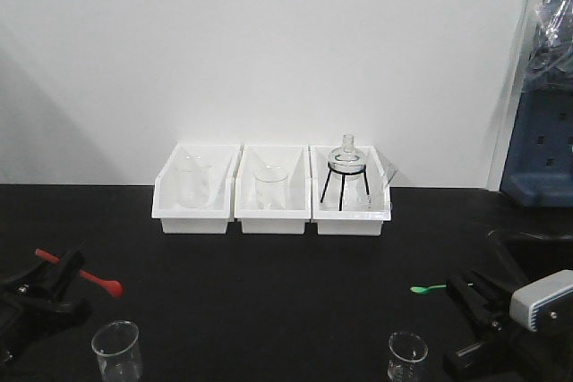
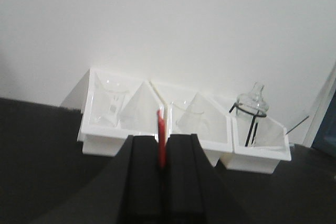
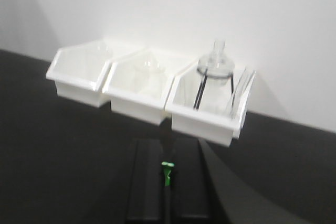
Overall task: Sort red and green spoons into left cabinet
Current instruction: 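Lift both spoons up out of the beakers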
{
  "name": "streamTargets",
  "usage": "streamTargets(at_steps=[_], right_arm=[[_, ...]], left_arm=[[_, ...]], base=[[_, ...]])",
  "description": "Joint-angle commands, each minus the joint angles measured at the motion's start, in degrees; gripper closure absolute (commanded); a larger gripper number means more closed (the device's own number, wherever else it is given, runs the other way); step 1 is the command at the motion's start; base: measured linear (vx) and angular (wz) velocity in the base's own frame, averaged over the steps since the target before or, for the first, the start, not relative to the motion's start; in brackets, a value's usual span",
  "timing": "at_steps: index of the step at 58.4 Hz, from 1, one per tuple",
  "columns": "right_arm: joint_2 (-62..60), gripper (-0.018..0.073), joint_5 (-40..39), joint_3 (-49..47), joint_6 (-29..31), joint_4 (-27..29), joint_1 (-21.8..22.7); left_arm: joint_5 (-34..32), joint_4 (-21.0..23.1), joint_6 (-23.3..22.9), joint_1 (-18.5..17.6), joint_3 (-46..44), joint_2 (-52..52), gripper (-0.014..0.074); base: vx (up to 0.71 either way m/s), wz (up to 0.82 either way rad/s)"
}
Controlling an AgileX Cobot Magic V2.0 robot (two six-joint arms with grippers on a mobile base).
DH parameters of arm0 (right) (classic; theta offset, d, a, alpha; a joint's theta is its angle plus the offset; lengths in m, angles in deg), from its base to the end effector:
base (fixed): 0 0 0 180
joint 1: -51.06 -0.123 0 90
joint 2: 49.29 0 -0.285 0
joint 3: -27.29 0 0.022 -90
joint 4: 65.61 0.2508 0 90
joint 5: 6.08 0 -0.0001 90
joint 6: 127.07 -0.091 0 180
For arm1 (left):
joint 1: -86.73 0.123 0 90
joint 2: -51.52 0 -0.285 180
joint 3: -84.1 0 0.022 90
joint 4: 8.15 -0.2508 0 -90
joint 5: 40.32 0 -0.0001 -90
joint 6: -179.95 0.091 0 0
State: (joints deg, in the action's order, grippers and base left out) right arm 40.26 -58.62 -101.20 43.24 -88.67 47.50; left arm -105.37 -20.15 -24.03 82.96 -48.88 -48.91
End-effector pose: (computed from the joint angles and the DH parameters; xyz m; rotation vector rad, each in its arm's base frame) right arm 0.2567 0.0443 0.2254 -0.3608 1.5482 0.2332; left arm 0.2920 -0.0364 0.2147 -0.0357 1.4648 -0.4595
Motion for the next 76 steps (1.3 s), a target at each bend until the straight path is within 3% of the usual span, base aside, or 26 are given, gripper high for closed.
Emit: streamTargets(at_steps=[1,11,24,33,76], right_arm=[[-5.0,0.0568,-2.9,-1.1,-0.6,0.5,0.0],[-11.2,0.0568,0.7,-1.1,-0.6,0.5,0.0],[-14.2,0.0568,-0.7,-1.1,-0.6,0.5,0.0],[-14.2,0.0568,-1.1,-1.0,-0.6,0.5,0.0],[-14.1,0.0568,-0.3,-0.6,-0.6,0.5,0.0]], left_arm=[[-13.8,0.5,-0.5,-0.3,-1.0,5.3,0.0588],[-12.3,-2.5,-2.0,-0.3,-1.0,11.1,0.0604],[-10.6,-6.6,-1.8,-0.3,-1.0,15.7,0.0603],[-13.7,-6.5,-1.8,-0.3,-1.0,16.3,0.0603],[-13.7,-6.5,-1.8,-0.3,-1.0,16.3,0.0603]], base=[[0.00,0.00],[0.00,0.00],[0.00,0.00],[0.00,0.00],[0.00,0.00]])
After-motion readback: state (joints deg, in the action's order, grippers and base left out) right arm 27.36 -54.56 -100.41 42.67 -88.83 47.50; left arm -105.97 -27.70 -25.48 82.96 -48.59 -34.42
